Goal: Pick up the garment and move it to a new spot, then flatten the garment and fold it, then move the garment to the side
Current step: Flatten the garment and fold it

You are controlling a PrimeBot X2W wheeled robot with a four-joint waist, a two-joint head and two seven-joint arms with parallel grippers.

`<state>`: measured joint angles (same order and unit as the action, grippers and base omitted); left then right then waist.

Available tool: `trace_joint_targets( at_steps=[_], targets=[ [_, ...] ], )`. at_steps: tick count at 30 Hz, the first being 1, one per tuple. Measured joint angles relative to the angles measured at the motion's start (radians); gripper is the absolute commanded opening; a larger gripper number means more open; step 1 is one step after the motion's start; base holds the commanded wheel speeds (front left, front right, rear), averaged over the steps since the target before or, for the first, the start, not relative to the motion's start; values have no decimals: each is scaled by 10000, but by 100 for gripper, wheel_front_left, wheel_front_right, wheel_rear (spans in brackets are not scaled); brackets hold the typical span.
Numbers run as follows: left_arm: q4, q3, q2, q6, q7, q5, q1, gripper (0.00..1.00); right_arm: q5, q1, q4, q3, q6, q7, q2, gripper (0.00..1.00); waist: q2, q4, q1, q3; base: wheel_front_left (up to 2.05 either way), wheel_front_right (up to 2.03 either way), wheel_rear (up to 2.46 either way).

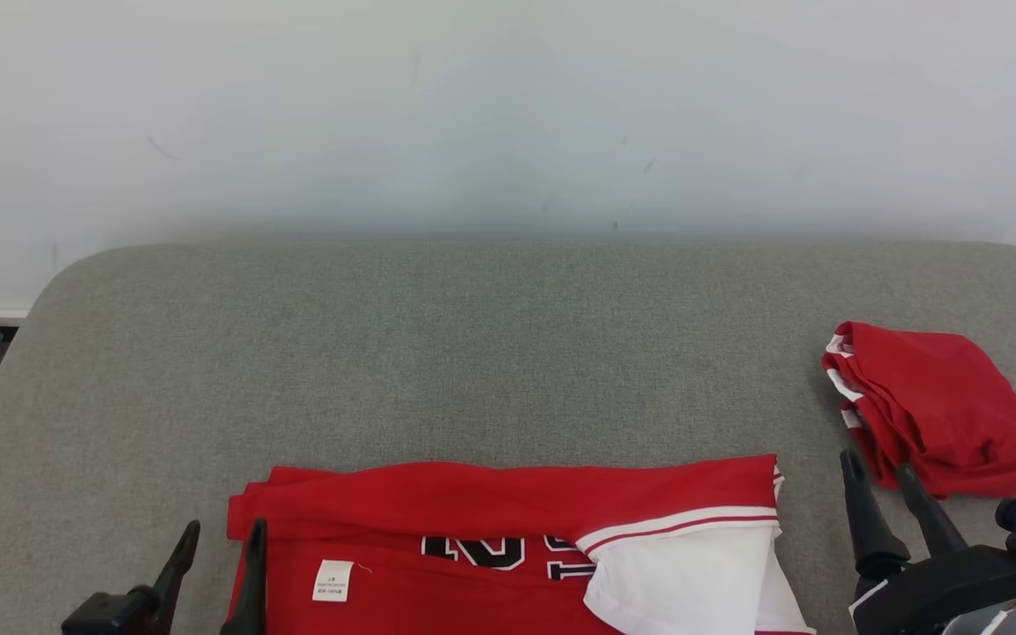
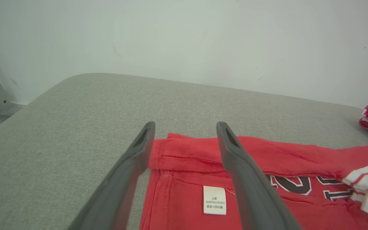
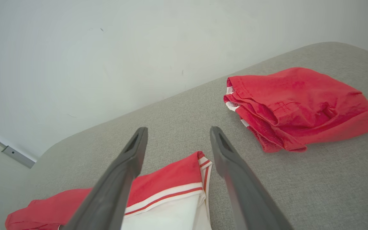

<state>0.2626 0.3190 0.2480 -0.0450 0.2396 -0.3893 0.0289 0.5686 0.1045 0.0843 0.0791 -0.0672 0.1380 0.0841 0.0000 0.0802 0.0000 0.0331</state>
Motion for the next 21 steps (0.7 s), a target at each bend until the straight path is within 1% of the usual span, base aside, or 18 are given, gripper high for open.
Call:
trace_joint_targets(
  at_steps=[8,11,16,19,21],
  targets=[
    [-825,-58,69,-94,-119,0,-244,100,-73,-120,-533,-111,420,-782,-27,100,0,-76,0,23,0,0,0],
    [-1001,-42,90,-178,-263,23,-254,100,-61,-122,-723,-63,431,-978,-44,100,0,-95,0,43,0,0,0],
    [-1411,-29,146,-265,-470,25,-375,100,73,-128,-1026,-17,600,-1273,-81,100,0,-123,0,76,0,0,0],
    [-1536,-23,161,-297,-546,25,-494,100,242,-181,-1212,-198,763,-1197,-96,100,0,-142,0,113,0,0,0],
    [-1664,-48,221,-341,-639,27,-564,100,268,-344,-1406,-483,754,-838,-123,100,0,-174,0,156,0,0,0]
  ],
)
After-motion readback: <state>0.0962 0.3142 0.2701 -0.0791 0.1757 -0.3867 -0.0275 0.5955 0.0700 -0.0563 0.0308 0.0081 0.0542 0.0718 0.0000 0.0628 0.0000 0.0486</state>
